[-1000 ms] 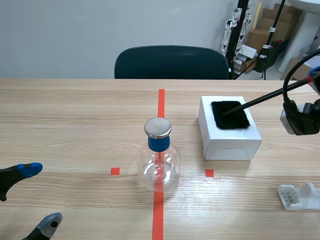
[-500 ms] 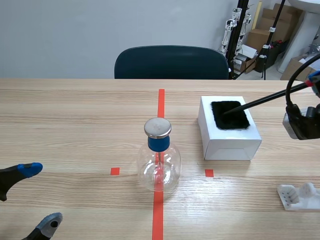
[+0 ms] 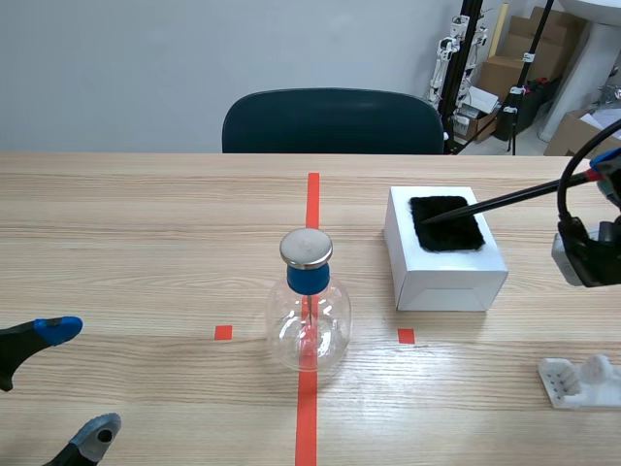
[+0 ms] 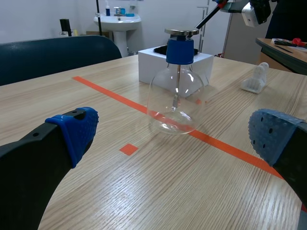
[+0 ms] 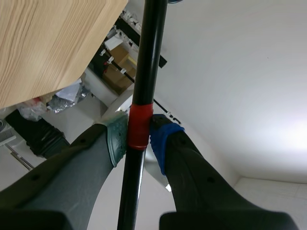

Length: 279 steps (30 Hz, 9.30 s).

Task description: Do the electroscope experiment. rub the rod on the fur

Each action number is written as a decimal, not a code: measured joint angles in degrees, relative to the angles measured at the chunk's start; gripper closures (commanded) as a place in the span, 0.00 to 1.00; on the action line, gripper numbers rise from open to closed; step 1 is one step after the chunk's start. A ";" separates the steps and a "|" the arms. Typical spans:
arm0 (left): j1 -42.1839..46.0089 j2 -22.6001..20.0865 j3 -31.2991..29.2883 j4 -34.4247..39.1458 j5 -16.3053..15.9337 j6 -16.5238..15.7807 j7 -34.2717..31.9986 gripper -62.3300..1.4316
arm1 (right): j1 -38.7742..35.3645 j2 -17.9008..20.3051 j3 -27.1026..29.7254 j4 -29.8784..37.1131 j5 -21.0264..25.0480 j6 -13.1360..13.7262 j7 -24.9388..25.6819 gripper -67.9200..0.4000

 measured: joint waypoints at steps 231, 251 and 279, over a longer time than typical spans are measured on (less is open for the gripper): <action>0.00 0.02 0.00 0.00 0.00 0.00 -0.22 0.00 | -2.43 -0.04 6.80 1.84 30.38 -6.38 -6.80 0.89; 0.00 0.02 0.00 0.00 -0.02 0.00 -0.22 0.00 | -39.80 -16.41 28.00 33.44 26.03 -6.49 5.14 0.89; 0.00 0.02 0.00 0.00 0.00 0.00 -0.22 0.00 | -49.51 -25.57 21.24 37.94 20.11 -5.84 21.27 0.89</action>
